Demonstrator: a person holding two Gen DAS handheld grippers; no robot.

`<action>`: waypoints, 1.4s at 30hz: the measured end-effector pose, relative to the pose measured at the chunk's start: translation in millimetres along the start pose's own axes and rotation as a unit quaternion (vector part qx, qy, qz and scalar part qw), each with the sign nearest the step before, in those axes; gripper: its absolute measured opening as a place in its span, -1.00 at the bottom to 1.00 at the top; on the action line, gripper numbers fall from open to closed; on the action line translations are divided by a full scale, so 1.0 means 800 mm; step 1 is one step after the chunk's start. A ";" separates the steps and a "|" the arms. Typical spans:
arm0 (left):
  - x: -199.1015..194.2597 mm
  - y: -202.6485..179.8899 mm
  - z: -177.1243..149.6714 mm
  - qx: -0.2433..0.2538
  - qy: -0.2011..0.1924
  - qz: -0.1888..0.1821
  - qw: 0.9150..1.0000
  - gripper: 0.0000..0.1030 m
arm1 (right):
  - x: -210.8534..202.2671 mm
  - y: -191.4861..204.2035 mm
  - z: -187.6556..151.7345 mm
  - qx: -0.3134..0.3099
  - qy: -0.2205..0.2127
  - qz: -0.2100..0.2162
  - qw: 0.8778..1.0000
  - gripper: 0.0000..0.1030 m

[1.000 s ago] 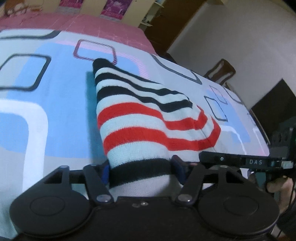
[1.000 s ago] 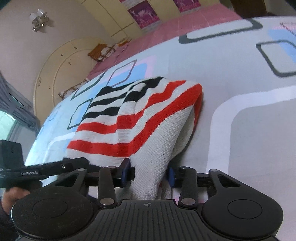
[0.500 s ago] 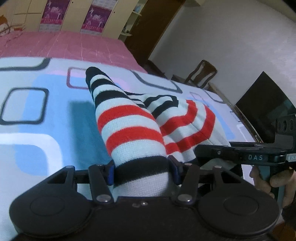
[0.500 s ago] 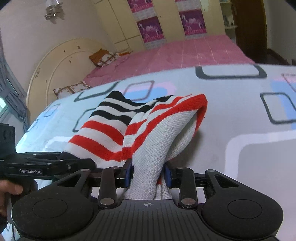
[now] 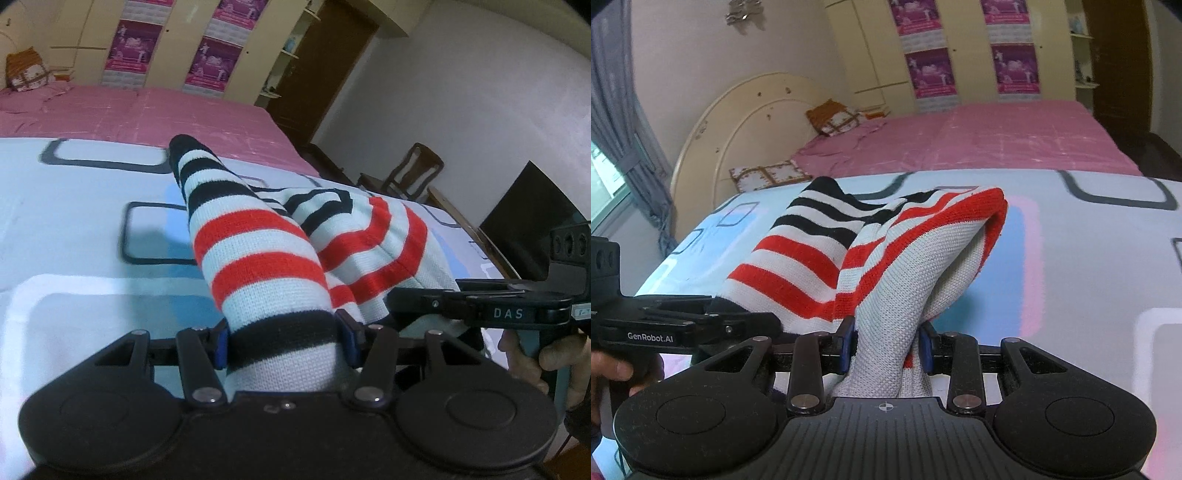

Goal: Fold small clothes

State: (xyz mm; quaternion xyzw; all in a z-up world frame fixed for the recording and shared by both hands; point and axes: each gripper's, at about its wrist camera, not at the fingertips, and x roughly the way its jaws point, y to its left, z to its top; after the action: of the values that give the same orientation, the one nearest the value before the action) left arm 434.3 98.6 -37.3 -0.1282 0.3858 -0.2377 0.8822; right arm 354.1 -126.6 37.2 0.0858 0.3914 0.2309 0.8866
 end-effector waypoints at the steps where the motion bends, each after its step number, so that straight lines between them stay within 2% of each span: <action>1: -0.005 0.008 -0.001 -0.002 0.000 0.002 1.000 0.03 | 0.010 0.010 -0.001 0.000 0.002 0.003 1.000 -0.34; 10: -0.024 0.082 -0.013 -0.040 0.005 0.004 0.999 0.03 | 0.077 0.068 -0.006 0.008 0.022 0.019 1.000 -0.34; 14: -0.014 0.106 -0.018 -0.051 0.015 0.000 0.999 0.03 | 0.104 0.072 -0.015 0.017 0.038 0.014 0.999 -0.34; 17: 0.006 0.122 -0.026 -0.063 0.031 0.010 0.997 0.04 | 0.124 0.058 -0.029 0.032 0.047 0.012 0.998 -0.34; 20: 0.019 0.136 -0.038 -0.082 0.033 0.016 0.996 0.27 | 0.151 0.037 -0.047 0.053 0.075 -0.001 0.996 -0.31; 21: 0.020 0.139 -0.039 -0.087 0.030 0.016 0.996 0.39 | 0.155 0.030 -0.052 0.065 0.074 0.004 0.995 -0.30; 23: 0.024 0.138 -0.037 -0.086 0.027 0.019 0.996 0.46 | 0.153 0.013 -0.055 0.088 0.071 0.018 0.993 -0.28; 26: 0.026 0.137 -0.034 -0.076 0.028 0.027 0.996 0.55 | 0.154 0.010 -0.053 0.086 0.071 0.020 0.994 -0.16; 27: 0.027 0.137 -0.033 -0.074 0.029 0.030 0.996 0.59 | 0.154 0.009 -0.052 0.086 0.071 0.016 0.994 0.01; 29: 0.023 0.136 -0.033 -0.069 0.030 0.038 0.996 0.64 | 0.146 0.009 -0.053 0.081 0.061 0.002 0.995 0.20; 32: -0.007 0.143 -0.036 -0.065 0.006 0.058 0.996 0.66 | 0.118 0.002 -0.046 0.078 0.032 -0.012 0.996 0.20; 34: -0.027 0.146 -0.029 -0.066 -0.025 0.060 0.996 0.62 | 0.097 -0.005 -0.037 0.068 0.000 -0.022 0.997 0.12; 35: -0.030 0.150 -0.025 -0.070 -0.036 0.053 0.995 0.62 | 0.091 -0.006 -0.031 0.062 -0.015 -0.020 0.998 -0.37; 36: -0.031 0.153 -0.018 -0.074 -0.048 0.043 0.995 0.59 | 0.089 -0.006 -0.024 0.059 -0.019 -0.018 0.998 -0.67; 38: -0.023 0.151 -0.002 -0.064 -0.054 0.014 0.996 0.29 | 0.095 -0.003 -0.007 0.050 -0.024 -0.011 0.998 -0.67; 39: -0.014 0.146 0.007 -0.049 -0.049 0.008 0.998 -0.04 | 0.100 0.002 -0.001 0.041 -0.023 -0.011 0.999 -0.67; 40: -0.003 0.139 0.015 -0.031 -0.044 0.013 0.998 -0.11 | 0.110 0.008 0.005 0.027 -0.019 -0.012 0.999 -0.67; 42: 0.022 0.127 0.025 0.000 -0.026 0.013 1.000 -0.11 | 0.132 0.019 0.013 0.002 -0.009 -0.024 1.000 -0.67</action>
State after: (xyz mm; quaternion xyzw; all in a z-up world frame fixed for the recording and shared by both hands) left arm 491.9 177.4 -76.8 -0.1291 0.3646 -0.2233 0.8947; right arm 418.6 -62.5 -20.1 0.0803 0.3860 0.2078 0.8952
